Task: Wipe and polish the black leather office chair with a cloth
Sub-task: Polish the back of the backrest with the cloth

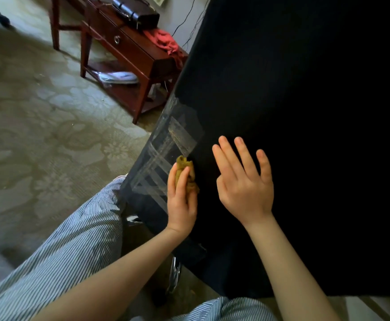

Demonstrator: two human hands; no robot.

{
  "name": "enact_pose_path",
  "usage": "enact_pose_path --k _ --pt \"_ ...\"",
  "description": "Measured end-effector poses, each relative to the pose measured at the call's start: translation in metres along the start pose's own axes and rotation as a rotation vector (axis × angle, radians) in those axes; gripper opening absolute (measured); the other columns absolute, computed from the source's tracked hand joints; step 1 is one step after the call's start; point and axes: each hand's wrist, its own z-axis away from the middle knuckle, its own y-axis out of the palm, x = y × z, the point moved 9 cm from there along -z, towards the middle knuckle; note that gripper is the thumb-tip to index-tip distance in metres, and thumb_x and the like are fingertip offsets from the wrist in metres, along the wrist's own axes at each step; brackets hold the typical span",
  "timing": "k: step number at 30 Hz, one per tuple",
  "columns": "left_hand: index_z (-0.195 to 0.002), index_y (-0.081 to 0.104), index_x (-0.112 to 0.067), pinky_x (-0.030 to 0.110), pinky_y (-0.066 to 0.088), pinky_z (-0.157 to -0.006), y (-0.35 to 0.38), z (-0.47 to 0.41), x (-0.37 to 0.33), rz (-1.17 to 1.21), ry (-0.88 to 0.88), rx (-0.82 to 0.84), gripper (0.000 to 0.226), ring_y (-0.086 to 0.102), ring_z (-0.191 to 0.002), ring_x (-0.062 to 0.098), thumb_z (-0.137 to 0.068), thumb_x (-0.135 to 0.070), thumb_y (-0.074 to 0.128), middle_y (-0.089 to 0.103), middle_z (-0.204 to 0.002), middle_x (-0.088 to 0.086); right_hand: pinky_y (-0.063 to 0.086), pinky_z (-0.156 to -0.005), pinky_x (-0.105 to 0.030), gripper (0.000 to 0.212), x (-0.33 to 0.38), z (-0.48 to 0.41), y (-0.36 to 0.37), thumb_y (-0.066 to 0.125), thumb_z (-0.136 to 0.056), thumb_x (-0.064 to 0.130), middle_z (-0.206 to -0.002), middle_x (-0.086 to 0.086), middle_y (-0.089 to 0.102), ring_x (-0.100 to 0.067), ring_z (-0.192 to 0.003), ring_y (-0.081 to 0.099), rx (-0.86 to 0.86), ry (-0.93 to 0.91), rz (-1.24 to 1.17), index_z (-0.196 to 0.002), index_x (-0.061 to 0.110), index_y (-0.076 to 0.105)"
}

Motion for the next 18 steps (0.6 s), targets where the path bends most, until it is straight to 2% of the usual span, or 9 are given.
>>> enact_pose_path --k 3,7,11,15,18 --pt "-0.14 0.028 -0.024 0.014 0.011 -0.113 -0.011 0.0 0.03 -0.06 -0.14 0.001 0.053 0.01 -0.14 -0.004 -0.088 -0.021 0.038 0.019 -0.149 0.001 0.012 -0.113 -0.039 0.045 0.005 0.0 0.01 0.033 -0.092 0.014 -0.138 -0.003 0.051 -0.022 -0.131 0.035 0.046 -0.041 0.066 -0.136 0.013 0.042" --pt "-0.142 0.03 -0.015 0.012 0.009 -0.113 -0.012 -0.018 0.017 -0.091 -0.16 -0.008 0.054 0.011 -0.138 0.0 -0.089 -0.025 0.035 0.02 -0.148 0.007 0.011 -0.113 -0.041 0.045 0.008 -0.001 0.017 0.029 -0.094 0.015 -0.14 -0.005 0.049 -0.023 -0.132 0.033 0.087 -0.05 0.079 -0.137 0.012 0.04" --pt "-0.139 0.031 -0.014 0.019 0.015 -0.114 -0.01 -0.067 -0.038 -0.014 -0.018 -0.078 0.049 0.017 -0.138 0.008 -0.091 -0.017 0.038 0.019 -0.146 0.004 0.011 -0.113 -0.041 0.043 0.008 0.0 0.019 0.027 -0.097 0.017 -0.14 -0.006 0.049 -0.025 -0.132 0.033 0.095 -0.06 0.103 -0.137 0.01 0.041" --pt "-0.138 0.039 -0.004 0.028 0.023 -0.115 -0.007 -0.105 -0.091 0.028 0.085 -0.138 0.047 0.023 -0.137 0.015 -0.092 -0.015 0.041 0.028 -0.146 0.016 0.015 -0.113 -0.039 0.044 0.007 -0.002 0.015 0.031 -0.099 0.021 -0.141 -0.009 0.045 -0.023 -0.132 0.035 0.045 -0.03 0.075 -0.139 0.005 0.037" --pt "-0.136 0.042 -0.001 0.022 0.02 -0.114 -0.004 -0.12 -0.122 0.046 0.199 -0.128 0.046 0.02 -0.136 0.011 -0.091 -0.011 0.044 0.029 -0.145 0.021 0.02 -0.112 -0.036 0.052 0.001 -0.002 0.011 0.036 -0.098 0.025 -0.143 -0.013 0.035 -0.023 -0.133 0.034 0.008 0.052 0.057 -0.142 -0.002 0.027"
